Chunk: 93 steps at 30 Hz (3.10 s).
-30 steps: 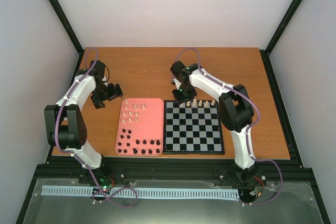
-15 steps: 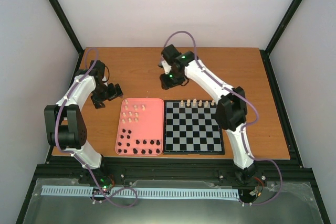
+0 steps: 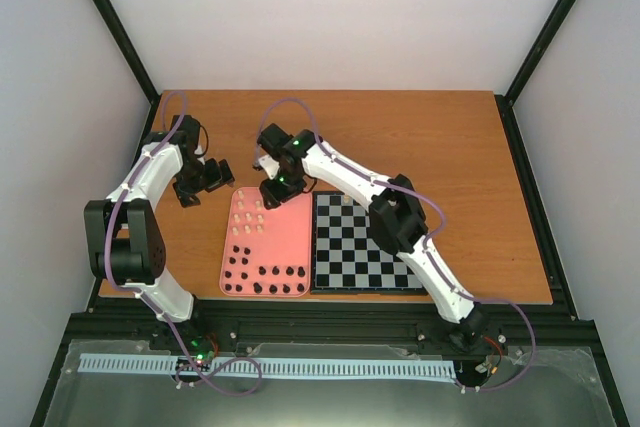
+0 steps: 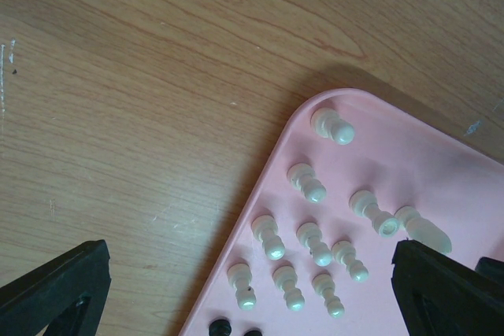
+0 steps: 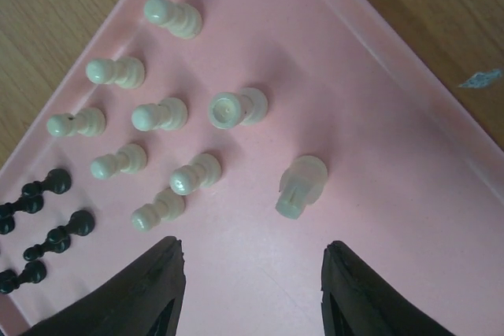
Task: Set up the chess pieces on the board
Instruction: Pick up the chess piece from the storage box, then place the chess piece on the chessboard.
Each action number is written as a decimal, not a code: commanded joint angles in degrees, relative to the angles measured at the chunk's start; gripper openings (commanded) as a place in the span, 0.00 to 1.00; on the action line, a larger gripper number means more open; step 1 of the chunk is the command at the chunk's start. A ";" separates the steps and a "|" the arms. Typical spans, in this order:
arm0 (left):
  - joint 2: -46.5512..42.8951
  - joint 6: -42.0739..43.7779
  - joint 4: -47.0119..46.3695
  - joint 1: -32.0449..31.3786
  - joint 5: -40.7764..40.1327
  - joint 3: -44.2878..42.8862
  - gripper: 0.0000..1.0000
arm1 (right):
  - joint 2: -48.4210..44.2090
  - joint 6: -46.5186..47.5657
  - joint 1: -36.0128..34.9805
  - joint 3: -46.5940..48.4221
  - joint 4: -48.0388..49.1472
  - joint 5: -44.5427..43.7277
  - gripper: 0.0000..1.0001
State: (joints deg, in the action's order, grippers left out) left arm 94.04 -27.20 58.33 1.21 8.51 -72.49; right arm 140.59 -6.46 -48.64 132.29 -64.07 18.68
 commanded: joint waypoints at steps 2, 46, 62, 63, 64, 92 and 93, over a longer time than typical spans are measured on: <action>-0.84 0.40 0.04 -0.15 -0.10 -0.73 1.00 | 2.06 0.41 -0.31 1.81 1.51 -0.47 0.47; -0.17 0.57 -0.23 -0.11 0.25 -0.91 1.00 | -0.74 -1.47 0.77 4.79 2.58 -6.01 0.12; 0.24 0.48 -0.40 -0.16 0.22 -0.81 1.00 | -12.88 2.51 12.59 -16.56 0.56 -12.57 0.12; 0.33 0.48 -0.34 -0.16 0.27 -0.85 1.00 | -12.85 2.77 12.75 -17.09 0.80 -12.91 0.12; 0.52 0.53 -0.23 -0.13 0.27 -0.96 1.00 | -12.69 2.83 12.80 -17.45 0.95 -13.17 0.12; 1.32 0.56 0.04 -0.16 0.27 -1.68 1.00 | -14.17 1.96 12.50 -23.95 3.08 -11.59 0.12; 1.32 0.57 0.08 -0.11 0.22 -1.72 1.00 | -14.37 1.93 12.52 -24.14 3.03 -11.56 0.12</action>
State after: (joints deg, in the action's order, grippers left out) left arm 94.94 -27.20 58.30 1.21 8.60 -72.49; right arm 128.33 -4.78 -35.75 109.01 -60.75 6.90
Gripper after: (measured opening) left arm 0.998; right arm 0.120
